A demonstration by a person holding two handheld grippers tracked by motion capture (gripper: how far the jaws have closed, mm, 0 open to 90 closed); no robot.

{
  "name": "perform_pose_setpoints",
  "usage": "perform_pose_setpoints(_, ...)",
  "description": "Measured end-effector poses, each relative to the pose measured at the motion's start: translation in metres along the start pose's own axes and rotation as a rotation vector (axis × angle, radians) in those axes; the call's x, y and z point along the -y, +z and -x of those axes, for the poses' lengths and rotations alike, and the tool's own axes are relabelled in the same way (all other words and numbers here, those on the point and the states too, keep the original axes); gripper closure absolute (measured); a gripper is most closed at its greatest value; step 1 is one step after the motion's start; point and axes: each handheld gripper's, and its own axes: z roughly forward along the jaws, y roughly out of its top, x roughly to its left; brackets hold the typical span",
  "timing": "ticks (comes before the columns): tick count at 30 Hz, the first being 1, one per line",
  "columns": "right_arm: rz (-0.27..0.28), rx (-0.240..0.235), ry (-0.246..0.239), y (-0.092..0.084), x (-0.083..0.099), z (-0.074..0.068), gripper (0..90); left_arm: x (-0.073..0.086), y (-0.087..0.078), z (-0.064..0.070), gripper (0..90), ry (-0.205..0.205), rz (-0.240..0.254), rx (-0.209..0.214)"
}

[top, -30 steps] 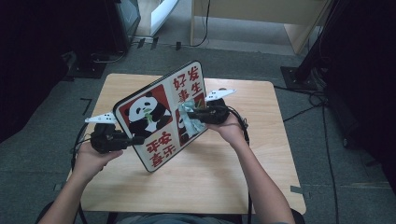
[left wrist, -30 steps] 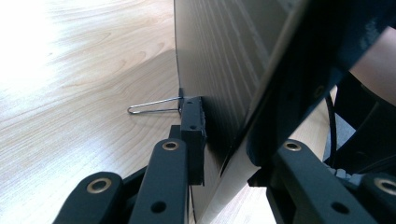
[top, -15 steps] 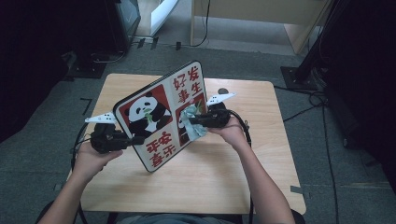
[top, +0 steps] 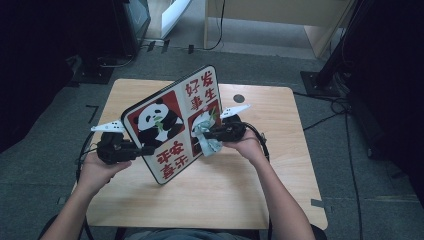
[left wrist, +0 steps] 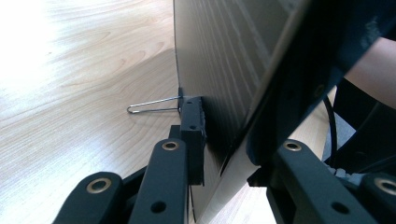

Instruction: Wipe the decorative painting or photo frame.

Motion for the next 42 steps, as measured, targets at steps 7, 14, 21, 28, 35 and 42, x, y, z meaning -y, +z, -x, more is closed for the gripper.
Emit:
perform_pose_setpoints(7, -0.030, -0.002, 0.007, 0.005, 0.010, 0.001, 81.0, 0.000, 0.000, 0.000, 74.9, 0.001, -0.003, 0.001)
perform_pose_setpoints(14, -0.084, -0.005, 0.013, 0.011, 0.016, 0.002, 81.0, 0.000, 0.000, 0.000, 74.7, 0.001, -0.003, 0.003)
perform_pose_setpoints(21, -0.104, -0.018, 0.019, 0.015, 0.024, 0.004, 81.1, 0.000, 0.000, 0.000, 74.7, 0.002, -0.004, 0.004)
perform_pose_setpoints(28, -0.143, -0.021, 0.029, 0.018, 0.028, 0.006, 81.2, -0.001, 0.000, -0.001, 74.7, 0.000, -0.003, 0.004)
perform_pose_setpoints(35, -0.163, -0.023, 0.027, 0.016, 0.023, 0.005, 81.8, -0.001, 0.000, 0.000, 74.8, 0.001, -0.003, 0.004)
perform_pose_setpoints(42, -0.086, -0.014, 0.002, -0.004, 0.001, -0.005, 81.9, -0.001, 0.000, -0.001, 74.8, 0.001, -0.003, 0.003)
